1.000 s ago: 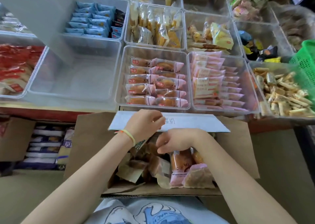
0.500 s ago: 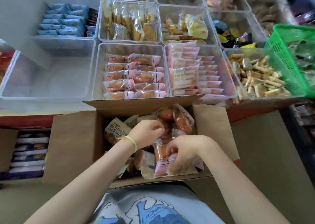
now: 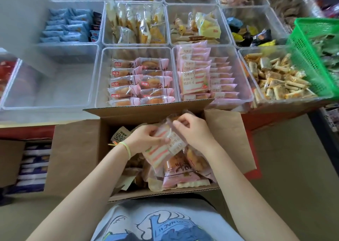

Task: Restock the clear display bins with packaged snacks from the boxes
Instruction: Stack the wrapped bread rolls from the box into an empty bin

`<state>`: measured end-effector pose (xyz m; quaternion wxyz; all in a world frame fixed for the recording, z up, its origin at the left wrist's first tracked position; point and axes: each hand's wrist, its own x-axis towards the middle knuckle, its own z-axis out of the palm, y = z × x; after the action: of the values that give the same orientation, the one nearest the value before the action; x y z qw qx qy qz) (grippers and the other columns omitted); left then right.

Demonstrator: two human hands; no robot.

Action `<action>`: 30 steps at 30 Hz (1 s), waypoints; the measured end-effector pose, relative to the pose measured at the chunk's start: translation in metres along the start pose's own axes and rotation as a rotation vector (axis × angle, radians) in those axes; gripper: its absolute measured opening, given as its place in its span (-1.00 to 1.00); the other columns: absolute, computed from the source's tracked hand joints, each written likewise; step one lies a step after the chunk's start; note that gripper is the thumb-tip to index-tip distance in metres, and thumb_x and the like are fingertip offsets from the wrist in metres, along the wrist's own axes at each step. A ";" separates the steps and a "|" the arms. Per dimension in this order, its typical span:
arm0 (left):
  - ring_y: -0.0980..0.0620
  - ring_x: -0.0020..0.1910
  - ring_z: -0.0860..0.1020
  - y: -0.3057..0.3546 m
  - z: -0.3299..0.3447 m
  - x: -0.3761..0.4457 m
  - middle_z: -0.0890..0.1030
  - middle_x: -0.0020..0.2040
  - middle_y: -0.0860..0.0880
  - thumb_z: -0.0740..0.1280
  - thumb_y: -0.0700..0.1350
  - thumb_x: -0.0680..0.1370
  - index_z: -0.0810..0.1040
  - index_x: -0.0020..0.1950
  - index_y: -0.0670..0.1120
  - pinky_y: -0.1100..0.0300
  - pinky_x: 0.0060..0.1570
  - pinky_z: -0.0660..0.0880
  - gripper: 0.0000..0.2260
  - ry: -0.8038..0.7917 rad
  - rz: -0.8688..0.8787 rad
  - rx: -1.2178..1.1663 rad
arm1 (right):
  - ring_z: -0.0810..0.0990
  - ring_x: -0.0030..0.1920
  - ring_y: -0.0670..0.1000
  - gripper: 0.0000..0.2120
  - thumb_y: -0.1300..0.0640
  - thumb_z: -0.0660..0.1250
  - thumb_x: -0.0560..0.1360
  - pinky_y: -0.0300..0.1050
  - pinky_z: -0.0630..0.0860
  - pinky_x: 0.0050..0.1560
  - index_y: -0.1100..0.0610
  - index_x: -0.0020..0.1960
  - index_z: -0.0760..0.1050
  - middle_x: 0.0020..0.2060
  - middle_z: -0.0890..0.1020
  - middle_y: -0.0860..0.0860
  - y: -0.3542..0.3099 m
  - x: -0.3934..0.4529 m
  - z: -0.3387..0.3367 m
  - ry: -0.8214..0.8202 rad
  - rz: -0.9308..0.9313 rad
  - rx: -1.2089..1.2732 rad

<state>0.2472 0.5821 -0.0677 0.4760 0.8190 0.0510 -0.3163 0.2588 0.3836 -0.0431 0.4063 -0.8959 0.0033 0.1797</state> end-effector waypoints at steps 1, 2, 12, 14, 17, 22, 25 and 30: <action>0.05 -0.13 0.68 -0.004 -0.004 0.000 0.70 -0.10 0.02 0.52 0.09 0.43 0.61 0.02 -0.03 0.09 -0.07 0.63 -0.71 0.054 -0.032 0.003 | 0.56 0.01 0.00 -0.83 -0.01 0.34 0.58 0.00 0.54 0.05 0.08 0.03 0.58 -0.04 0.62 -0.02 0.004 0.003 0.000 0.134 -0.042 -0.114; 0.06 -0.15 0.67 -0.008 -0.007 -0.001 0.69 -0.10 0.03 0.51 0.07 0.45 0.60 0.04 -0.03 0.14 -0.13 0.63 -0.73 0.106 -0.059 -0.010 | 0.52 0.06 0.05 -0.81 0.01 0.34 0.57 0.04 0.52 0.09 0.12 0.08 0.57 0.01 0.59 0.02 0.008 0.006 -0.002 0.238 -0.071 -0.265; 0.11 -0.20 0.65 -0.028 -0.011 0.001 0.66 -0.14 0.08 0.49 0.00 0.47 0.58 0.06 -0.01 0.31 -0.32 0.49 -0.78 0.235 -0.165 -0.125 | 0.59 0.07 0.17 -0.71 -0.05 0.37 0.54 -0.05 0.54 -0.08 0.11 0.17 0.52 0.03 0.62 0.08 0.015 0.016 -0.009 0.045 0.052 -0.509; 0.14 -0.22 0.63 -0.030 -0.013 0.003 0.65 -0.16 0.09 0.49 0.00 0.47 0.57 0.08 -0.02 0.34 -0.36 0.45 -0.75 0.240 -0.189 -0.095 | 0.61 0.04 0.06 -0.67 0.06 0.44 0.48 -0.04 0.58 0.02 0.02 0.23 0.54 0.06 0.64 -0.01 -0.003 0.009 -0.027 -0.011 0.004 -0.338; 0.13 -0.20 0.62 -0.033 -0.018 0.005 0.64 -0.15 0.09 0.49 0.03 0.47 0.57 0.09 -0.04 0.31 -0.34 0.45 -0.73 0.226 -0.218 -0.061 | 0.59 -0.04 -0.20 -0.64 0.07 0.51 0.44 -0.31 0.53 -0.06 -0.07 0.21 0.55 0.05 0.61 -0.18 -0.023 -0.002 -0.057 -0.033 -0.053 -0.068; 0.11 -0.19 0.62 -0.025 -0.027 -0.001 0.67 -0.16 0.06 0.49 0.11 0.45 0.61 -0.02 0.01 0.20 -0.20 0.53 -0.76 0.204 -0.184 -0.032 | 0.68 -0.05 -0.03 -0.72 -0.01 0.55 0.40 -0.15 0.55 0.02 0.00 0.07 0.62 -0.07 0.73 -0.02 -0.041 0.001 -0.086 0.064 -0.062 0.550; 0.07 -0.24 0.62 -0.011 -0.036 -0.019 0.68 -0.21 -0.01 0.41 0.39 0.34 0.70 -0.04 -0.03 0.14 -0.15 0.53 -0.48 0.117 -0.123 -0.323 | 0.59 0.12 0.11 -0.46 -0.12 0.49 0.42 0.03 0.48 0.19 0.16 0.28 0.57 0.13 0.66 0.13 -0.050 0.015 -0.080 -0.058 -0.030 1.025; -0.05 -0.01 0.67 0.035 -0.079 -0.023 0.58 0.07 -0.33 0.14 0.15 0.65 0.52 0.23 -0.27 0.20 0.03 0.56 -0.50 -0.098 0.045 -1.005 | 0.65 0.20 0.11 -0.57 -0.09 0.16 0.65 -0.01 0.62 0.04 0.12 0.38 0.50 0.20 0.65 0.15 -0.089 0.036 -0.057 -0.132 0.137 1.461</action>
<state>0.2792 0.6323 -0.0016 0.8200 0.4736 0.1568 -0.2805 0.3240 0.4061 0.0446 0.8868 -0.3821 0.1536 0.2100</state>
